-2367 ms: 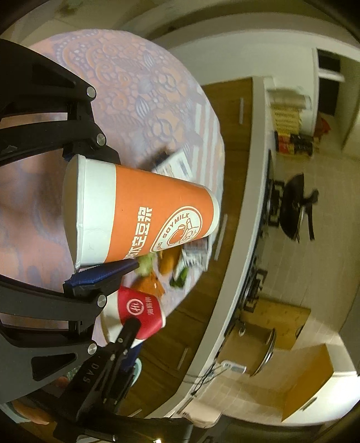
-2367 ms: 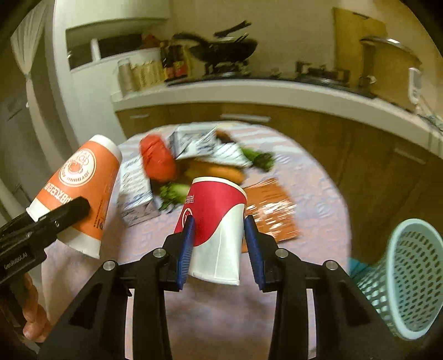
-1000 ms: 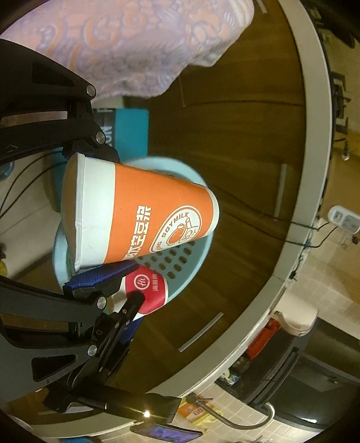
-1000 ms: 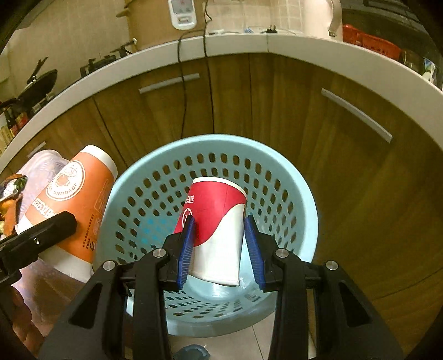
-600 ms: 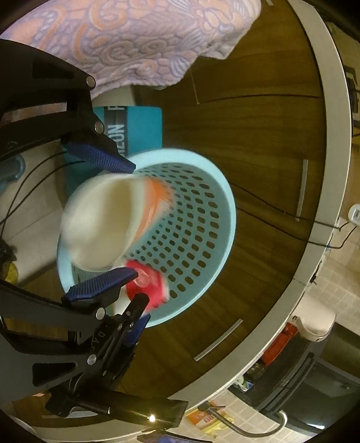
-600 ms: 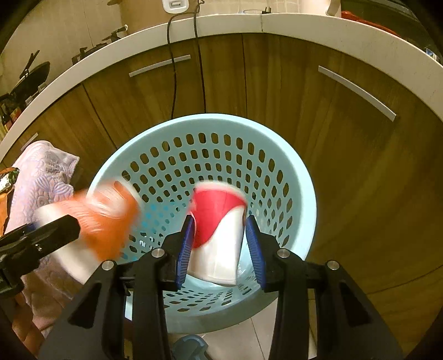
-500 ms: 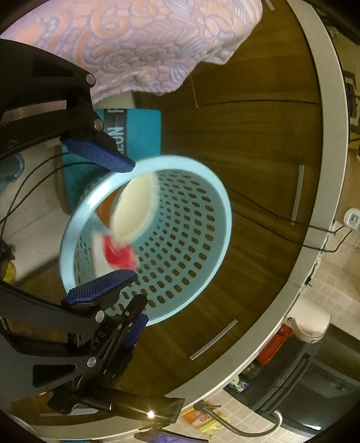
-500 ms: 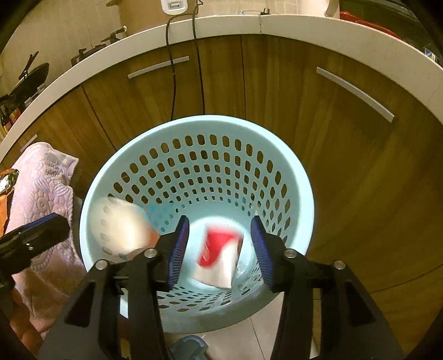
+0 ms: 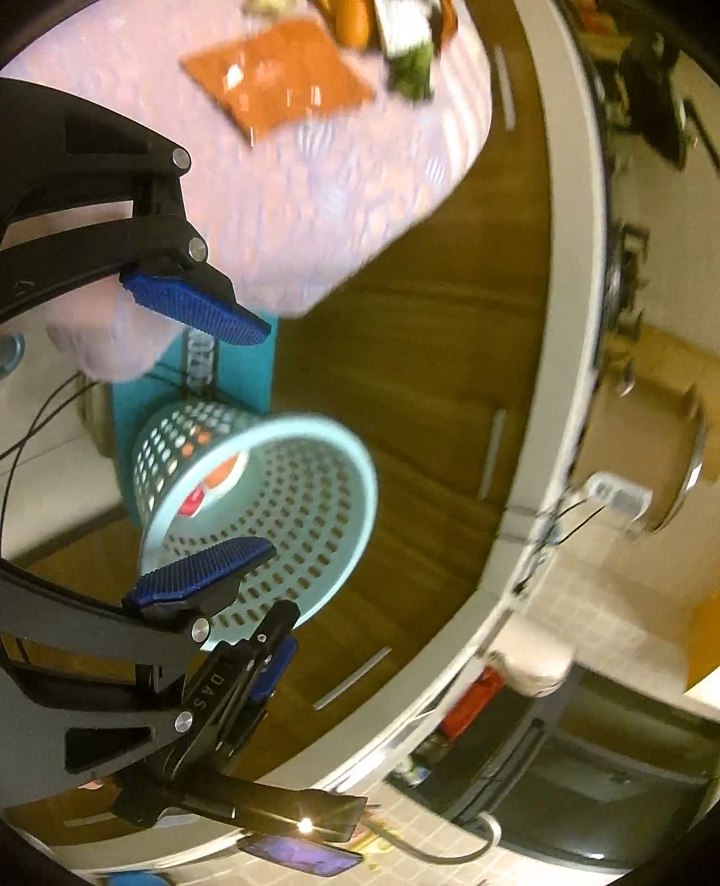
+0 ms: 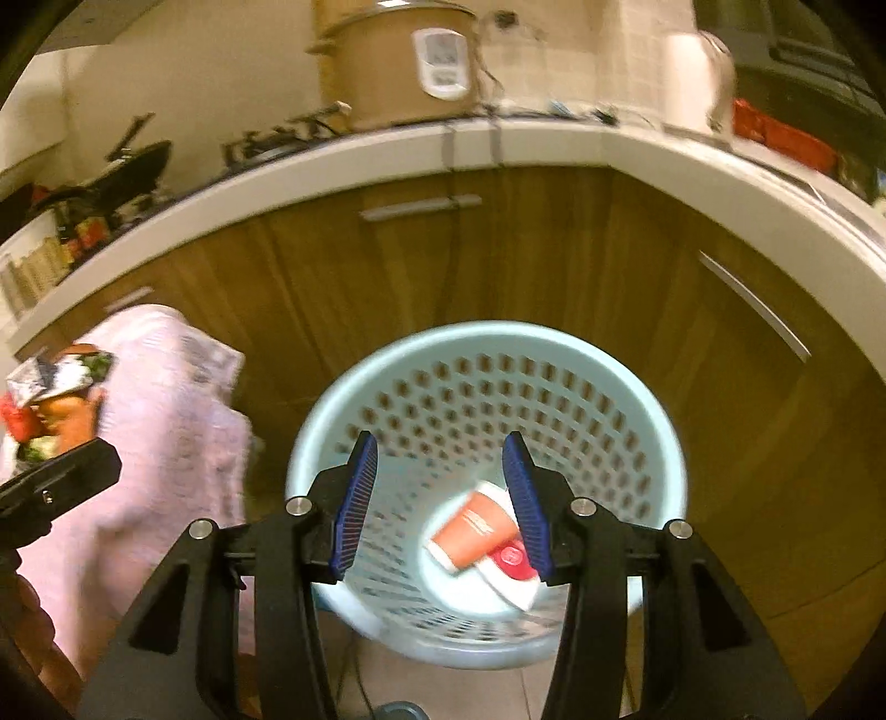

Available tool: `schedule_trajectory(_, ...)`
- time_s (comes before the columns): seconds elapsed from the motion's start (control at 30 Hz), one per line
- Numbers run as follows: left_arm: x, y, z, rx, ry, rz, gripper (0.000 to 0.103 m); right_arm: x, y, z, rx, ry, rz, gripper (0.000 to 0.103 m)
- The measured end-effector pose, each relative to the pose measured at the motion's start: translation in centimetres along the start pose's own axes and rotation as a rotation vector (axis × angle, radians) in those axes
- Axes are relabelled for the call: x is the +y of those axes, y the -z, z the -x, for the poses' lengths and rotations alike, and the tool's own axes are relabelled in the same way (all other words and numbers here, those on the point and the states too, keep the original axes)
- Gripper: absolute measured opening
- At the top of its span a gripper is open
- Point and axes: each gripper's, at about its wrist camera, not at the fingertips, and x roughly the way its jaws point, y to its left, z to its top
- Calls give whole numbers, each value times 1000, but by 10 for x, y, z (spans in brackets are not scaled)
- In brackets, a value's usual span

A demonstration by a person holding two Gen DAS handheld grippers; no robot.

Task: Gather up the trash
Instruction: 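Move both tools back to the table toward the snack bag and red bag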

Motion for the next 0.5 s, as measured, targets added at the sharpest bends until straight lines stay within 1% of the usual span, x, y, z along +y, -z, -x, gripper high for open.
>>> schedule_trajectory(0.2, 32, -6, 63, -118, -78, 63, 69, 60, -13, 13, -37, -93, 84, 44)
schedule_trajectory(0.27, 46, -7, 86, -159, -121, 93, 69, 81, -16, 18, -45, -128, 113, 44)
schedule_trajectory(0.37, 70, -4, 118, -218, -223, 139, 69, 114, -18, 25, -54, -187, 153, 44)
schedule_trajectory(0.4, 81, -3, 130, -239, -274, 164, 69, 127, -19, 27, -60, -204, 173, 44)
schedule_trajectory(0.5, 103, -1, 153, -279, -359, 224, 70, 155, -18, 30, -67, -238, 213, 44)
